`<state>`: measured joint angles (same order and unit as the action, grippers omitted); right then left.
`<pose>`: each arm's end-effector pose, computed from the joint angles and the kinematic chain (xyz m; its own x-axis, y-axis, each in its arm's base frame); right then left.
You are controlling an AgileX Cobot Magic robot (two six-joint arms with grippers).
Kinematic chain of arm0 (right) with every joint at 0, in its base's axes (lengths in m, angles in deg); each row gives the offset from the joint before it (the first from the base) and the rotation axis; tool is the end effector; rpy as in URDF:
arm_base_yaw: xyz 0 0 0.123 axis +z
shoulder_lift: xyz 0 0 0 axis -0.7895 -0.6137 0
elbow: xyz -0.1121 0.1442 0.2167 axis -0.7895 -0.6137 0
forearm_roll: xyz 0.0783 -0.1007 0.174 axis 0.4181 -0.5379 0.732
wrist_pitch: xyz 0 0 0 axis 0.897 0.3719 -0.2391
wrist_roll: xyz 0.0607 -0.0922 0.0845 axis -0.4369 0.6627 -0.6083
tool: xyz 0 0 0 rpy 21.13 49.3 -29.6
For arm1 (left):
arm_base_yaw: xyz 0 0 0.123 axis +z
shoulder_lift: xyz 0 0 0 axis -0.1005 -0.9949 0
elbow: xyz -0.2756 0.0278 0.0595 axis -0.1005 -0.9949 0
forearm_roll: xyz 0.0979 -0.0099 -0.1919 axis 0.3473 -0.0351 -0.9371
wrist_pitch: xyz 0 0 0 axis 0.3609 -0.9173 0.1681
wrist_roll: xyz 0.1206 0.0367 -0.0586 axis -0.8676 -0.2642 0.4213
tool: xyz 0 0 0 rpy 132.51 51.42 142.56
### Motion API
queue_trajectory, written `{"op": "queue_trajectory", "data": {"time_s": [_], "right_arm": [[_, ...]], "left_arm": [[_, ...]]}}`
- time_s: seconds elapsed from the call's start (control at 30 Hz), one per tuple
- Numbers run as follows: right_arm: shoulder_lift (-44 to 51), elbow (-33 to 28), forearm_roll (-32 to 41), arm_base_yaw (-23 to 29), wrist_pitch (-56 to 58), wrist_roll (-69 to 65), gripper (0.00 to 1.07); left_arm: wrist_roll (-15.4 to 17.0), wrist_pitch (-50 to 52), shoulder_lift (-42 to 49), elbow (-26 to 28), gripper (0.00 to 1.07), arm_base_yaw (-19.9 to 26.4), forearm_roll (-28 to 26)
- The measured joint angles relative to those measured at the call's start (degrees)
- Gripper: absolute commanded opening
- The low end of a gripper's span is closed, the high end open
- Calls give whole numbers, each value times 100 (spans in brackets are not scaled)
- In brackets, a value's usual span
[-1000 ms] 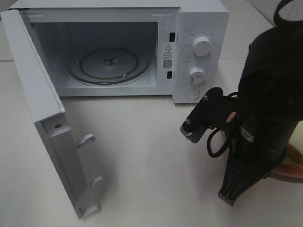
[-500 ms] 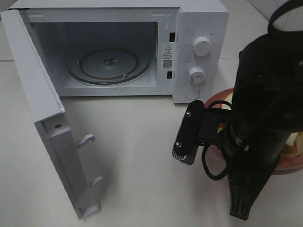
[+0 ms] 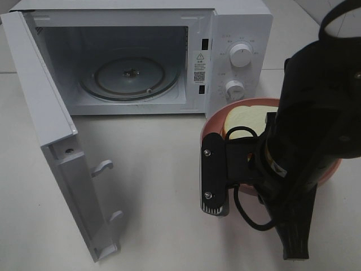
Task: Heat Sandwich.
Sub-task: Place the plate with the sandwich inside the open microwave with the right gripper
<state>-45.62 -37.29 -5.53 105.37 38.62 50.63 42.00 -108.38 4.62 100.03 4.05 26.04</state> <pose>0.1774 0.1605 0.1702 -0.0884 -0.9943 0.0595 -0.9334 0.0618 -0.3535 0.0038 -0.0060 0.2414 -0.4507 -0.0242 -0.8924 0.0507 0.9973 -0.0527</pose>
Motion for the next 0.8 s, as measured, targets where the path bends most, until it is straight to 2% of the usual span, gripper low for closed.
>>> {"op": "queue_trajectory", "data": {"time_s": [0.23, 0.57, 0.8], "right_arm": [[0, 0, 0, 0, -212, 705, 0], [0, -11, 29, 0, -699, 1037, 0], [0, -11, 103, -86, -1008, 2120, 0]], "left_arm": [[0, 0, 0, 0, 95, 0, 0], [0, 0, 0, 0, 95, 0, 0], [0, 0, 0, 0, 95, 0, 0]]}}
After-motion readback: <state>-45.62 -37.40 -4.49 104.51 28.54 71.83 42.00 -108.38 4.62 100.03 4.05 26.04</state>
